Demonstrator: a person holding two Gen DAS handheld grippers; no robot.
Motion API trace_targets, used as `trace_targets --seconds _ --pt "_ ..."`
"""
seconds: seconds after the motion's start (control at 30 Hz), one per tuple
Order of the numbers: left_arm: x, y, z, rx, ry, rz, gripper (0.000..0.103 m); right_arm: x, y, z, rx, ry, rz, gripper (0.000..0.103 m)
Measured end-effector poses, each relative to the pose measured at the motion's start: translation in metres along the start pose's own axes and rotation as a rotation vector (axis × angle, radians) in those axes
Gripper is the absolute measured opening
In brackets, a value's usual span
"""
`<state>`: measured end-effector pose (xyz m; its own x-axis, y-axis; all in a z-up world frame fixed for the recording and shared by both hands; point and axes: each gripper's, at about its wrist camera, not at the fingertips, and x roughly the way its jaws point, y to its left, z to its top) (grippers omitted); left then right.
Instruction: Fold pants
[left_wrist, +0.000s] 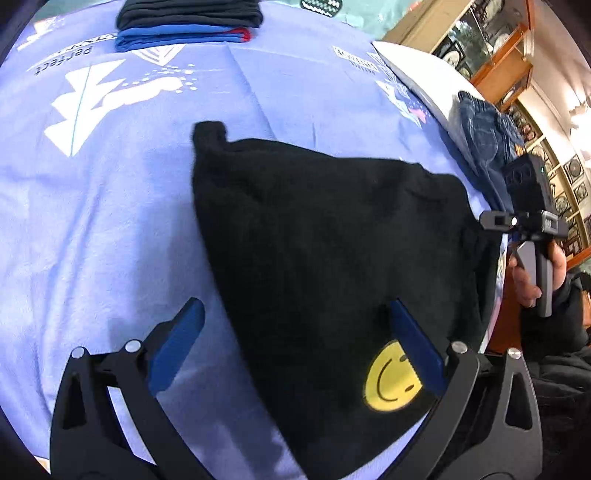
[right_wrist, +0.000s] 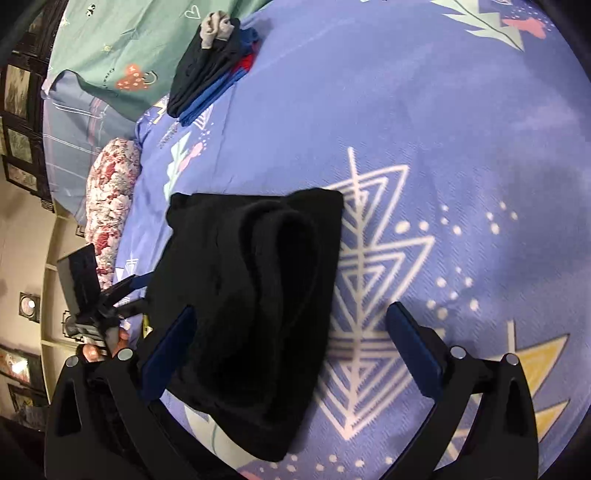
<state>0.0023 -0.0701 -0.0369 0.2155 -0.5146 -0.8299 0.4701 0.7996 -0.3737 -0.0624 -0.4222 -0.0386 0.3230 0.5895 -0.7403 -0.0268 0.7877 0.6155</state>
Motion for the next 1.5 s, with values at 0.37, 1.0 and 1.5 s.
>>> trace_targets --seconds 0.37,1.0,1.5 --pt "0.008 -0.002 0.001 -0.013 -0.005 -0.002 0.101 0.004 0.012 0.001 -0.042 0.024 -0.047 0.102" --pt "0.020 -0.003 0.018 0.010 0.055 -0.015 0.101 0.030 0.021 0.029 -0.011 0.150 0.018 0.102" --pt "0.028 -0.015 0.024 0.002 0.022 -0.028 0.101 0.038 0.039 0.007 -0.180 0.060 0.015 0.052"
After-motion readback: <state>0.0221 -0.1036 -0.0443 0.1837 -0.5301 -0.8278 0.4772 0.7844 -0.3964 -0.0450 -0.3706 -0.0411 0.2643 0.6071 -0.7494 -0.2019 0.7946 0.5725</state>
